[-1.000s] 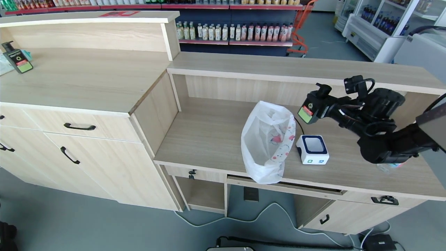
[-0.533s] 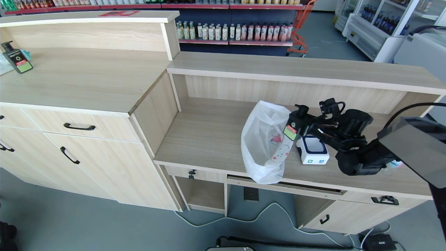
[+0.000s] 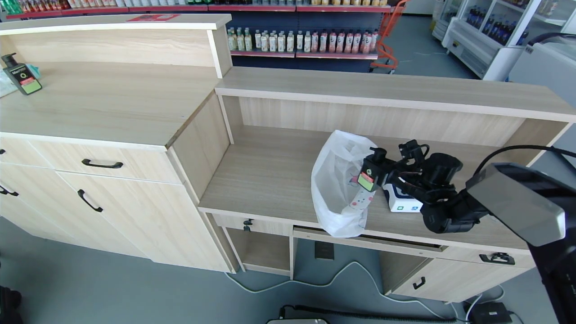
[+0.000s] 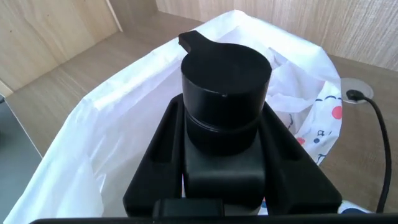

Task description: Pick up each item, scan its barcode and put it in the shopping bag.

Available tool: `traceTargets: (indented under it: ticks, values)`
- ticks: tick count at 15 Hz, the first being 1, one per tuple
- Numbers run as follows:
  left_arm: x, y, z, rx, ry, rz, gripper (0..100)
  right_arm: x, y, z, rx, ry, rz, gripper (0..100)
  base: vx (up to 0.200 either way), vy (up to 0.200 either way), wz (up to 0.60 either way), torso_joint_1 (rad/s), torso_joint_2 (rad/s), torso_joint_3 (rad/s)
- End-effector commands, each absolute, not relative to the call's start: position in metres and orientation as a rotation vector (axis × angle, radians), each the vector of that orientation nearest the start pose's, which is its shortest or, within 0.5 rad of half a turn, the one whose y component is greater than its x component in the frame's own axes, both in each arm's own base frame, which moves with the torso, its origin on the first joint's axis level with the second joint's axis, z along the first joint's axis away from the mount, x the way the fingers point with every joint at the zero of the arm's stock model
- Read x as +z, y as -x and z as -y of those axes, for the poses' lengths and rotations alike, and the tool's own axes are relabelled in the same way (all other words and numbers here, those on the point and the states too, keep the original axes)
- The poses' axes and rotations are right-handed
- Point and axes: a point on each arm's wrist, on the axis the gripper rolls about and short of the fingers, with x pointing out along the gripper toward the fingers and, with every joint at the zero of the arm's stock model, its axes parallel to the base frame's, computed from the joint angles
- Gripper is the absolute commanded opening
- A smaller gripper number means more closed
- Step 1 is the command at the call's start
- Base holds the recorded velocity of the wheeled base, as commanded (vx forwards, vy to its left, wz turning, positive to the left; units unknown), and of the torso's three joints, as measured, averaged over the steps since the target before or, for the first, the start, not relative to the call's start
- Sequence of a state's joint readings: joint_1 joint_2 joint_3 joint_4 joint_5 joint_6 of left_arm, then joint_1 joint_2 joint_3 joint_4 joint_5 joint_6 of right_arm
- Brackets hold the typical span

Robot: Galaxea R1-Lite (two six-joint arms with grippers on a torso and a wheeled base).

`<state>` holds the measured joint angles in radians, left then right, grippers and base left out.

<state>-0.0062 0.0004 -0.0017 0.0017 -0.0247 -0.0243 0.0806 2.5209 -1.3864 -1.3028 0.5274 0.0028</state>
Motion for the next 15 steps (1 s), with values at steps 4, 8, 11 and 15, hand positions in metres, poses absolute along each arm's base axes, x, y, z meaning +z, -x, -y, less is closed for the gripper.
traceTargets:
  ticks: [4, 8, 11, 15]
  values:
    - [0.076, 0.023, 0.000, -0.031, 0.025, 0.000, 100, 0.037, -0.494, -0.069, 0.655, 0.034, 0.152, 0, 0.000, 0.000, 0.00, 0.000, 0.00, 0.000]
    - [0.076, 0.023, 0.000, -0.031, 0.025, 0.000, 100, 0.023, -0.494, -0.076, 0.668, 0.046, 0.134, 0, 0.000, 0.000, 0.00, 0.000, 0.00, 0.000]
    - [0.076, 0.023, 0.000, -0.031, 0.025, 0.000, 100, 0.014, -0.495, -0.075, 0.665, 0.047, 0.116, 0, 0.000, 0.000, 0.00, 0.000, 0.00, 0.000]
    - [0.076, 0.023, 0.000, -0.031, 0.025, 0.000, 100, 0.005, -0.496, -0.075, 0.665, 0.047, 0.106, 100, 0.000, 0.000, 0.00, 0.000, 0.00, 0.000]
